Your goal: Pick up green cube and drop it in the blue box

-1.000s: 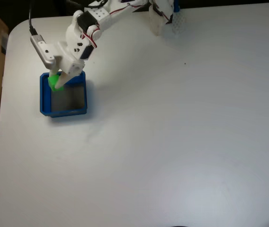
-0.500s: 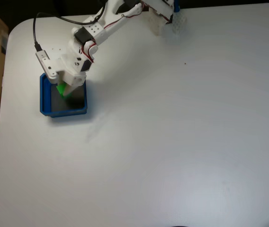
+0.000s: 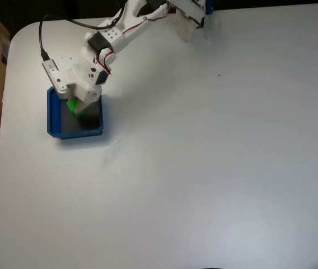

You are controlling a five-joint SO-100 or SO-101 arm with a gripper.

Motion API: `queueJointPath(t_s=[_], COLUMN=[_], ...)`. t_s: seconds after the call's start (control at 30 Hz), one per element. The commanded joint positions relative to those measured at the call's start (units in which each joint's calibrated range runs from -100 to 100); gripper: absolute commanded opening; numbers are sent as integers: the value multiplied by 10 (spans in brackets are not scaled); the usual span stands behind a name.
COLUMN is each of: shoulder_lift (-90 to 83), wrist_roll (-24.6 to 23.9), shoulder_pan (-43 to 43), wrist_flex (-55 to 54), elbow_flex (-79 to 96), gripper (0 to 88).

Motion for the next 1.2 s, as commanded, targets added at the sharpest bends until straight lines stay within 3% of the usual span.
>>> queueJointPath(t_s=[0.0,0.23,0.73,1.17], shoulder_lift=[-16,-16,-16,-92], wrist_roll=[-1,0,-1,-1], shoulder_pan=[7,7,7,8], wrist_flex=[-5,-5,-5,-5], elbow_flex=[-25,-25,-25,-24], gripper=[34,46,220,225])
